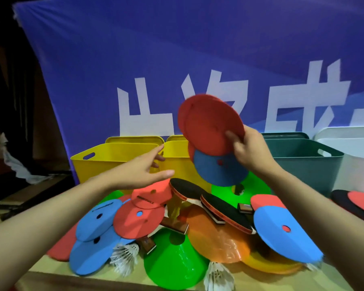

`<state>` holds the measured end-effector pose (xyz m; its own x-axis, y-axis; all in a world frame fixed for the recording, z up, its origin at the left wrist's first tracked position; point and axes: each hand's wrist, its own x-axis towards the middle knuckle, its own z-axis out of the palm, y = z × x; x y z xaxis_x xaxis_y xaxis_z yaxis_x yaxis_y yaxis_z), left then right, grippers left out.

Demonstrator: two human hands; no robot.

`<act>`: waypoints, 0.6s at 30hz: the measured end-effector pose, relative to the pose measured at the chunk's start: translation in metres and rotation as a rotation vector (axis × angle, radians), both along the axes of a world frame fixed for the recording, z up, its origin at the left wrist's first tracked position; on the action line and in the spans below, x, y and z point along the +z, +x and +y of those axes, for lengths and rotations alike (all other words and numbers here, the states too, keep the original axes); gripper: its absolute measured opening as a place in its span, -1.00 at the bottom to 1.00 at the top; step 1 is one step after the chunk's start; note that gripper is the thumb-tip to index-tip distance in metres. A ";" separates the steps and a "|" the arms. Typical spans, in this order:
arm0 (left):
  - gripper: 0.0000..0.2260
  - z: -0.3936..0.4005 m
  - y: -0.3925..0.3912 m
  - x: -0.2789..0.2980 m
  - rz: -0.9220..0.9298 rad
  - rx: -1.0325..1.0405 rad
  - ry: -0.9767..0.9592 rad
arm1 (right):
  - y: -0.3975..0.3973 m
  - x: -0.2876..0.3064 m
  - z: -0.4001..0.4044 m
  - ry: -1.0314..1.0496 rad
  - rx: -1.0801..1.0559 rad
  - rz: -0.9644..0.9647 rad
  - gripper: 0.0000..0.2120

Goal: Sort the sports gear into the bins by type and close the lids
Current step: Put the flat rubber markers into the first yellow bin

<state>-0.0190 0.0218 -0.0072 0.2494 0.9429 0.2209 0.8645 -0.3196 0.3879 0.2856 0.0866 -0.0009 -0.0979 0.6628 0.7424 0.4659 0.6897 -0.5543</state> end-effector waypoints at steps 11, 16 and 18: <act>-0.57 -0.008 0.000 -0.008 -1.017 0.030 -0.255 | -0.078 0.003 -0.018 -0.203 0.389 0.339 -0.78; -0.68 -0.023 -0.016 -0.013 -0.994 0.050 -0.167 | -0.089 -0.019 -0.010 -0.431 0.544 0.537 -0.80; -0.71 -0.027 -0.026 -0.009 -1.001 0.090 -0.110 | -0.088 -0.016 -0.009 -0.490 0.559 0.720 -0.78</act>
